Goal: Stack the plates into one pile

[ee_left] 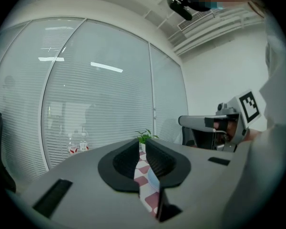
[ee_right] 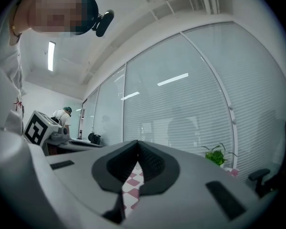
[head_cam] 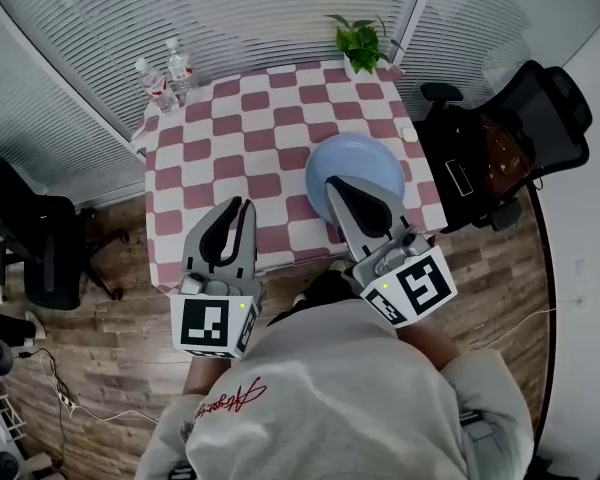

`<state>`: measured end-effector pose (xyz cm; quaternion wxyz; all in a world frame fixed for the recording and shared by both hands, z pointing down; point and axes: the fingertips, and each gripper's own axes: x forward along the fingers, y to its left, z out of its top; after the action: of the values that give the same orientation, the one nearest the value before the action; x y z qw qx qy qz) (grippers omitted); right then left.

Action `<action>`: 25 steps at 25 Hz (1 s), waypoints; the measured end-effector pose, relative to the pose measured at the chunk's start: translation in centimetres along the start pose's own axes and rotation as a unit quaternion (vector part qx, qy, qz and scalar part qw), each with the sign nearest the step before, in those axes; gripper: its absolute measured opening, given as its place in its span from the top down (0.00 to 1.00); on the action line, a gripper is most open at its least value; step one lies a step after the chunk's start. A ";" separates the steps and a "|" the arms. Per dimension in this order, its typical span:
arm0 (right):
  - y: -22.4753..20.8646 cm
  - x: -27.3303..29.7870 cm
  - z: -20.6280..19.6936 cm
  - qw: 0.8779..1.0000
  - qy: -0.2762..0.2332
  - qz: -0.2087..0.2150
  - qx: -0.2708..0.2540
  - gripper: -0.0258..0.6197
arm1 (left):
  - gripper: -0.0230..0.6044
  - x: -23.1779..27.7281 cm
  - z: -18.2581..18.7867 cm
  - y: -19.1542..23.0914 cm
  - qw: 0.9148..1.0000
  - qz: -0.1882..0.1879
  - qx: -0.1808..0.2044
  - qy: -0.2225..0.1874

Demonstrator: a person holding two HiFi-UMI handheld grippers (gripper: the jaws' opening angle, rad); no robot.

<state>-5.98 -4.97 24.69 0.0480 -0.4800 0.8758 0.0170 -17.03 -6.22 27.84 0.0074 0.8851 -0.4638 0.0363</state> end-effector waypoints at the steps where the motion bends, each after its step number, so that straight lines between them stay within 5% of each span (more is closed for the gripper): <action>1: 0.2 0.0 0.2 1.000 -0.002 0.000 0.000 0.94 | 0.88 -0.3 0.4 -0.1 1.000 -0.001 0.000 -0.005; 25: 1.4 -1.0 2.4 1.000 -0.020 0.017 -0.013 0.94 | 0.88 -1.0 1.0 -0.4 1.000 -0.006 -0.011 -0.020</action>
<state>-6.44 -3.21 22.40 0.0593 -0.4648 0.8826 0.0388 -17.23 -5.21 26.75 0.0076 0.8884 -0.4588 0.0134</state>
